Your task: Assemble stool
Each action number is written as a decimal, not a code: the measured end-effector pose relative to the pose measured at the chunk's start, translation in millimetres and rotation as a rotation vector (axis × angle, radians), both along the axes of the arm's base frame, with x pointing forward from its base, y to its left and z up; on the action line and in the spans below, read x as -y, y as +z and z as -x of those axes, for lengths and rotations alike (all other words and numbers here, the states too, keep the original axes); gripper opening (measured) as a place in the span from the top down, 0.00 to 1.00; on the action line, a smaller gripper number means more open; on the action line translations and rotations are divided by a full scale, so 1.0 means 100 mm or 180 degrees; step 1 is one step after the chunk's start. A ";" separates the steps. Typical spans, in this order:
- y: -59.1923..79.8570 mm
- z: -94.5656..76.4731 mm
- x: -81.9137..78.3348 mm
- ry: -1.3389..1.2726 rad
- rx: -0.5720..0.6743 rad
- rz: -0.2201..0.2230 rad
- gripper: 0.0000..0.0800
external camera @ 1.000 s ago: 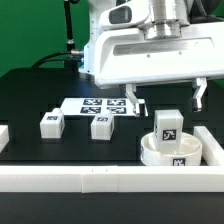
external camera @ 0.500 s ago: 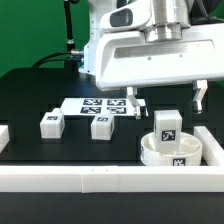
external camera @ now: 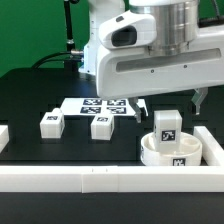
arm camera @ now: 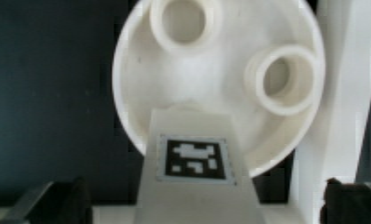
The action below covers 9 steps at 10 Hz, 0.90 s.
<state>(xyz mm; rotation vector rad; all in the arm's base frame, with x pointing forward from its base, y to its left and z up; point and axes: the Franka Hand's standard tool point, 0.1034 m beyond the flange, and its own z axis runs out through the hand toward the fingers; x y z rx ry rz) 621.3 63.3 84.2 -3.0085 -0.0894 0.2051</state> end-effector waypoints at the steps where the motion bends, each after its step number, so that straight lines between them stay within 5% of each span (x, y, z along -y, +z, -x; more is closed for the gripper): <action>1: -0.02 -0.03 0.00 -0.0006 0.0046 0.0002 0.19; 3: -0.03 -0.03 0.00 -0.0002 0.0053 0.0003 0.19; 4: -0.03 -0.04 0.01 0.0015 0.0065 0.0001 0.34; 5: -0.03 -0.04 0.03 0.0060 0.0072 -0.0005 0.34; 6: -0.03 -0.04 0.03 0.0057 0.0071 -0.0005 0.58; 9: -0.03 -0.04 0.02 -0.0067 0.0055 0.0010 0.58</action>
Offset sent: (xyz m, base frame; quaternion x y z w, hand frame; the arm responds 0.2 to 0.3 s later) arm 0.0036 -0.0020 -0.0023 -0.0029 0.0165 -0.0203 0.9997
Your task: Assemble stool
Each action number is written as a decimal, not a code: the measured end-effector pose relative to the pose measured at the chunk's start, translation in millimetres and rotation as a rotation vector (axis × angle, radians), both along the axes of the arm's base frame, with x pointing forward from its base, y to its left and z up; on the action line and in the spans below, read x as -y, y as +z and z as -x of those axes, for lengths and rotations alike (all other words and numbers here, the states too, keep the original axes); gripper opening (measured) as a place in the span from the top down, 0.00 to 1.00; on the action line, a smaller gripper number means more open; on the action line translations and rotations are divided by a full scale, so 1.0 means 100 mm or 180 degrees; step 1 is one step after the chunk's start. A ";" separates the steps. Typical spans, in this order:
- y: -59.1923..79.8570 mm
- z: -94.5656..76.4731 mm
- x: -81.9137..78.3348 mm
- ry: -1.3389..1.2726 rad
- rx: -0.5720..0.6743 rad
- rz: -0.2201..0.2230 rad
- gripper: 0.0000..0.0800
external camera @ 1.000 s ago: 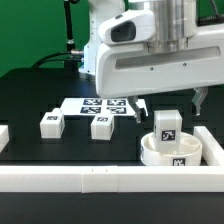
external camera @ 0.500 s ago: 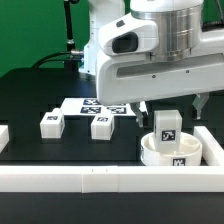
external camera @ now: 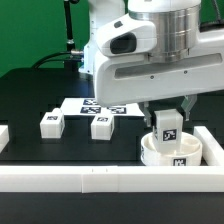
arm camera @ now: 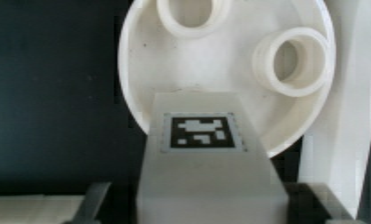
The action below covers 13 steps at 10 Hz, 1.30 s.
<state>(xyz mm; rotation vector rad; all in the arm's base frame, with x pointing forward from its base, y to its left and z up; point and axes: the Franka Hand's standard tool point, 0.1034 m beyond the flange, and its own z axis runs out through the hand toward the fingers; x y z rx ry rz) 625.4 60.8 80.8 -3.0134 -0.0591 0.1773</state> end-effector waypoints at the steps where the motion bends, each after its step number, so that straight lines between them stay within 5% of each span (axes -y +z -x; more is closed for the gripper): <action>1: 0.00 0.00 -0.01 -0.0062 -0.0010 -0.0001 0.58; 13: -0.05 0.13 -0.51 -0.4678 -0.0478 0.0175 0.58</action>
Offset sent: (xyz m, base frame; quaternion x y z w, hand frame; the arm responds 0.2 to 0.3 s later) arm -0.0268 0.0075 -0.0084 0.0230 -0.0133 0.3110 0.9500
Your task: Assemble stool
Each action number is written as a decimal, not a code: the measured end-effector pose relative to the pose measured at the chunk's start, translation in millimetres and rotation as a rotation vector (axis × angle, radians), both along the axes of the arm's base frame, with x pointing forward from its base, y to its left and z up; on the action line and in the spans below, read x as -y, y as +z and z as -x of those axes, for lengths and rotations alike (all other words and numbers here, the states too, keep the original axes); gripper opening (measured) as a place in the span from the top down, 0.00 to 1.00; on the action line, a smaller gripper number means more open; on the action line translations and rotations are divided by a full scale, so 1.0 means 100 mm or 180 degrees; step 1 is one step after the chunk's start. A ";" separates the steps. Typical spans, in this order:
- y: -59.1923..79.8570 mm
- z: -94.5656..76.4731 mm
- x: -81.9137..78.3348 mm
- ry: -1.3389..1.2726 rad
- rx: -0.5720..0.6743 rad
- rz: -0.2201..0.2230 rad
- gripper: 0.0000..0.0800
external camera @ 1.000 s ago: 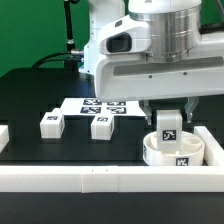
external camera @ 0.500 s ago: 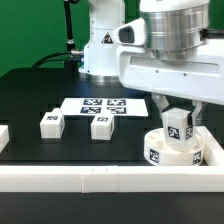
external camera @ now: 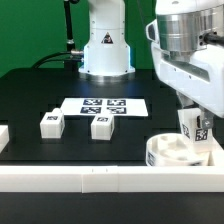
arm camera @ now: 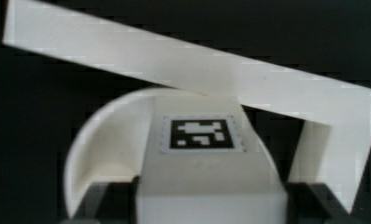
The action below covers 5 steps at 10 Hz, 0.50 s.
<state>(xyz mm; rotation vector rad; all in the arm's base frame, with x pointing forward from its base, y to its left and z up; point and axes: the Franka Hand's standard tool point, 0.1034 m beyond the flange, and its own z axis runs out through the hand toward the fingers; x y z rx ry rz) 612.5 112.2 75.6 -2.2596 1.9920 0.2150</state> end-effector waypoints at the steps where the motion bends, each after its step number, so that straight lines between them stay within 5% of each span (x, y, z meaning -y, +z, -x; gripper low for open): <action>1: 0.00 -0.01 -0.01 -0.0360 -0.0061 0.0003 0.58; 3: 0.01 -0.01 -0.01 -0.0636 -0.0109 -0.0003 0.58; 4: 0.00 0.00 -0.03 -0.0625 -0.0111 -0.0010 0.51; 5: 0.00 -0.01 -0.03 -0.0590 -0.0104 -0.0011 0.30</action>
Offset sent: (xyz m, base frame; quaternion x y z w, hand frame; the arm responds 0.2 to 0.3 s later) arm 0.0000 0.0000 0.0000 0.0000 0.0000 0.0899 0.9960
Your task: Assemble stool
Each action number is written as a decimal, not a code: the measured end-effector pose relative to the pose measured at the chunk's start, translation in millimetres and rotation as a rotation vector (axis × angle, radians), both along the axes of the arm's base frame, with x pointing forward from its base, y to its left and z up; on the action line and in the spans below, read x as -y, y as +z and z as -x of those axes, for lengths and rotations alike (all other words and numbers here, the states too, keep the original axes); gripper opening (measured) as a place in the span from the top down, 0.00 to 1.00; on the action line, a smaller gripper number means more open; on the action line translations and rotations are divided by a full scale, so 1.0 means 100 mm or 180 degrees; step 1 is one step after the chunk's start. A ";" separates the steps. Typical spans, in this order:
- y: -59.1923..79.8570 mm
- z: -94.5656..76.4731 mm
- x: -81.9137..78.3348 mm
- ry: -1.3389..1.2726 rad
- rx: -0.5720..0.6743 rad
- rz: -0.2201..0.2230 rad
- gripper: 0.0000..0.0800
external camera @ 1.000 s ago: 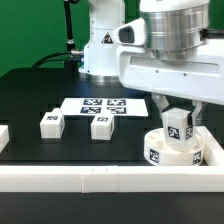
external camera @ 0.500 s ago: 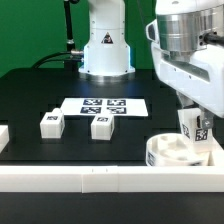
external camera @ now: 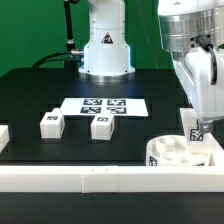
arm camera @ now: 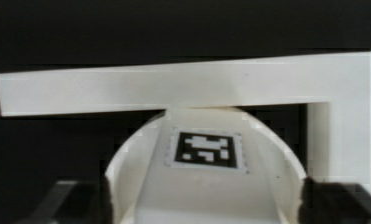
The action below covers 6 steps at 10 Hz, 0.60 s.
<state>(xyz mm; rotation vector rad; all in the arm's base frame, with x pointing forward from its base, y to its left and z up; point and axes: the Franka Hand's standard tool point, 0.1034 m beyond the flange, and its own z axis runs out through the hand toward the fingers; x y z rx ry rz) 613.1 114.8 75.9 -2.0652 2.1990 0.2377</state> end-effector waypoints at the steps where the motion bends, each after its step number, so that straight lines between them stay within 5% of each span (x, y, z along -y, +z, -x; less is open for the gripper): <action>1: 0.04 -0.02 0.02 0.0115 0.0036 -0.0031 0.30; 2: 0.14 -0.04 0.02 0.0132 0.0075 -0.0045 0.21; 4: 0.32 -0.04 -0.01 0.0217 0.0168 -0.0084 0.19; 6: 0.29 -0.03 -0.01 0.0268 0.0164 -0.0082 0.19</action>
Offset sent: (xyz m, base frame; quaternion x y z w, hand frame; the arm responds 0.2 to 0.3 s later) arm -0.0127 0.0095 0.0414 0.0223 -0.0336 -0.0392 0.9984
